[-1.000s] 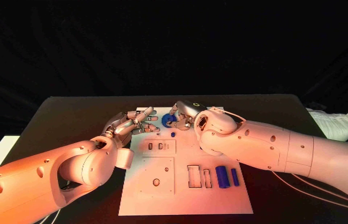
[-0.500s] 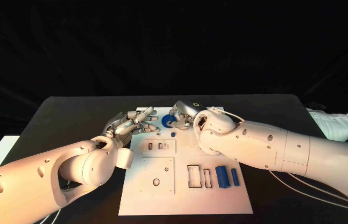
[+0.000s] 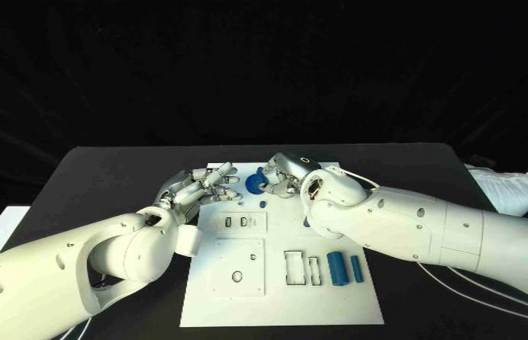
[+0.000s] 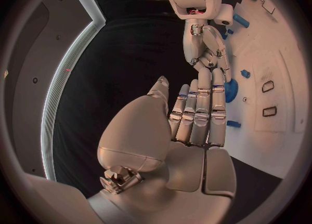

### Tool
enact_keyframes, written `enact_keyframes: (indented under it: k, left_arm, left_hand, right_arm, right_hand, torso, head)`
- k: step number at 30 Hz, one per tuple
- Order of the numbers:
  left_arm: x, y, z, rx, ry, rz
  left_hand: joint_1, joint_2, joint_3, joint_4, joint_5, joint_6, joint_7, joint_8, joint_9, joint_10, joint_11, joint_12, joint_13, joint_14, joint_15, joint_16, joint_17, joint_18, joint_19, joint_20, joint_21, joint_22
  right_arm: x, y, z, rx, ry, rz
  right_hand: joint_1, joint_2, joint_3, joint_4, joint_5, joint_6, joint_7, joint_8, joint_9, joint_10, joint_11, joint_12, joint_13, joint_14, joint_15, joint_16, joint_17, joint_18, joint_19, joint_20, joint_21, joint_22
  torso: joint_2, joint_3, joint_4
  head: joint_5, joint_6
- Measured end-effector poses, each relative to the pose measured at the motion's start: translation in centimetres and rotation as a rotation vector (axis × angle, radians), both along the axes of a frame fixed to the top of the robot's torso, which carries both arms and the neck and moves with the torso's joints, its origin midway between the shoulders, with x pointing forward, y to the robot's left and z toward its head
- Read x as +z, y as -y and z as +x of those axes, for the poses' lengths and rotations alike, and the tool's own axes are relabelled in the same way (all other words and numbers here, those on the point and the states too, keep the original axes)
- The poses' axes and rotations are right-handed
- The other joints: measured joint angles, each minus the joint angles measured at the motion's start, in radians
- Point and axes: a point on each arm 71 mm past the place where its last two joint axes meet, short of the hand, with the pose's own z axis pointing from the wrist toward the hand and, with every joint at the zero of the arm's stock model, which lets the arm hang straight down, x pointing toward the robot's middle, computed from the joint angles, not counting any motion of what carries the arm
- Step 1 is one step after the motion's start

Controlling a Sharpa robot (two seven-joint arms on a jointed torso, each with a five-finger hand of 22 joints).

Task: Assemble the parts on the task board

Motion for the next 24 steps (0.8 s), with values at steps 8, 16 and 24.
enact_keyframes:
  k: [8,16,24]
  left_arm:
    - [-0.1,-0.3,0.1,0.007,0.000,0.003]
    - [-0.1,-0.6,0.1,0.013,-0.001,0.006]
    - [-0.1,-0.7,0.1,-0.003,0.005,-0.004]
  left_hand:
    - [0.000,0.000,0.000,0.000,0.000,-0.002,0.002,0.000,0.000,-0.002,0.002,0.000,0.000,0.000,0.000,0.000,0.001,0.000,0.000,0.000,0.000,0.000]
    - [0.000,0.000,0.000,0.000,0.000,-0.004,0.004,0.000,0.000,-0.003,0.003,0.000,0.000,0.000,0.000,0.000,0.001,0.000,0.000,0.000,0.000,0.001]
    - [0.000,0.000,-0.006,-0.006,0.000,-0.004,0.003,0.000,0.000,-0.011,0.003,0.004,0.000,-0.007,0.000,0.006,0.003,0.000,-0.004,0.004,0.000,0.002]
  right_arm:
    - [1.3,3.5,-1.1,0.045,0.092,0.120]
    - [2.8,9.9,-1.5,0.062,0.080,0.208]
    - [2.4,15.6,-0.8,0.034,0.044,0.207]
  right_hand:
    - [0.038,-0.020,0.018,-0.042,0.003,0.021,-0.004,0.008,0.002,0.004,-0.004,0.003,0.000,0.000,0.000,0.000,0.001,0.000,0.000,0.000,0.005,0.004]
    - [0.071,-0.023,0.022,-0.080,0.000,0.028,-0.004,0.008,0.002,0.004,-0.004,-0.004,0.000,0.000,0.000,0.000,0.001,0.000,-0.004,-0.004,0.004,-0.015]
    - [0.096,-0.048,0.006,-0.115,-0.012,0.032,-0.007,0.008,0.002,0.000,-0.007,-0.009,0.000,0.000,0.000,0.000,0.001,0.000,-0.004,-0.004,0.000,-0.018]
  torso:
    - [0.000,0.0012,-0.0043]
    - [-0.004,0.0044,-0.0140]
    - [-0.008,0.0106,-0.0290]
  head:
    - [0.003,0.004]
    - [0.000,0.012]
    - [-0.005,0.019]
